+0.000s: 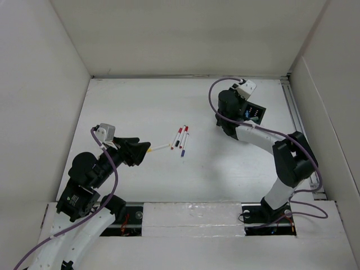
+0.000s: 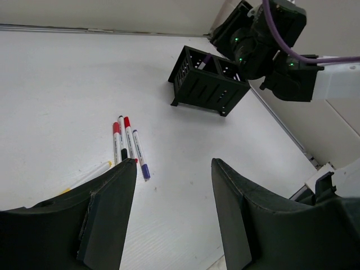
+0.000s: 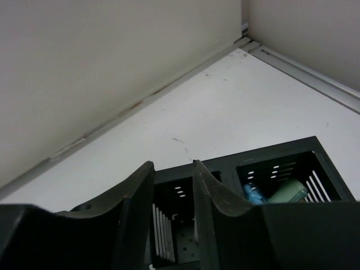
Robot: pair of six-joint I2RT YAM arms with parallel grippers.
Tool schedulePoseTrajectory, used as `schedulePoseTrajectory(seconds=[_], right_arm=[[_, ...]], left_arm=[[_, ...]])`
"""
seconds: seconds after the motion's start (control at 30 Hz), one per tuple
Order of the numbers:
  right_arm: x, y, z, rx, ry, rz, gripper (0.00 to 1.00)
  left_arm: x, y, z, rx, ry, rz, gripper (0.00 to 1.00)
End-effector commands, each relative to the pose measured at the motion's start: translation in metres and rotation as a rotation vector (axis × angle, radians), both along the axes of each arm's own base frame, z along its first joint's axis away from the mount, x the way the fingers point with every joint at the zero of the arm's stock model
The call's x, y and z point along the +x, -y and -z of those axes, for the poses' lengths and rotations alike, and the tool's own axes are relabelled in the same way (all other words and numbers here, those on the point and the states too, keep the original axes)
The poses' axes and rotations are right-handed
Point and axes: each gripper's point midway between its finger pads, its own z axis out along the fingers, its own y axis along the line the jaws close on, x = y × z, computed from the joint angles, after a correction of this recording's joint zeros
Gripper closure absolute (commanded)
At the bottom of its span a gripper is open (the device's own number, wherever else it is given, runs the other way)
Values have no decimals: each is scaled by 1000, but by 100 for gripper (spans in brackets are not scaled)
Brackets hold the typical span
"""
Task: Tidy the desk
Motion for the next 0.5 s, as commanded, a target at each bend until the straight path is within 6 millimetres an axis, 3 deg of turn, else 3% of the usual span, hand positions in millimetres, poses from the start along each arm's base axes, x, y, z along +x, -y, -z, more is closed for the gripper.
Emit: schedulePoseTrajectory(seconds=[0.0, 0.1, 0.2, 0.23, 0.27, 0.37, 0.47], right_arm=[[-13, -12, -31, 71, 83, -21, 60], [-25, -24, -34, 110, 92, -75, 60], [-36, -65, -32, 181, 58, -265, 79], [-38, -88, -23, 212, 13, -378, 93], [-42, -105, -15, 241, -19, -444, 100], [-62, -163, 24, 303, -140, -653, 100], [-83, -203, 58, 319, -228, -740, 97]], left_arm=[[2, 1, -10, -13, 43, 4, 48], [3, 1, -9, -11, 41, 1, 48], [1, 1, -10, -11, 42, 7, 48], [2, 1, -11, -13, 46, 4, 48], [1, 0, -12, -16, 50, 2, 48], [-1, 0, -11, -16, 52, 5, 48], [-1, -2, -14, -23, 61, -1, 48]])
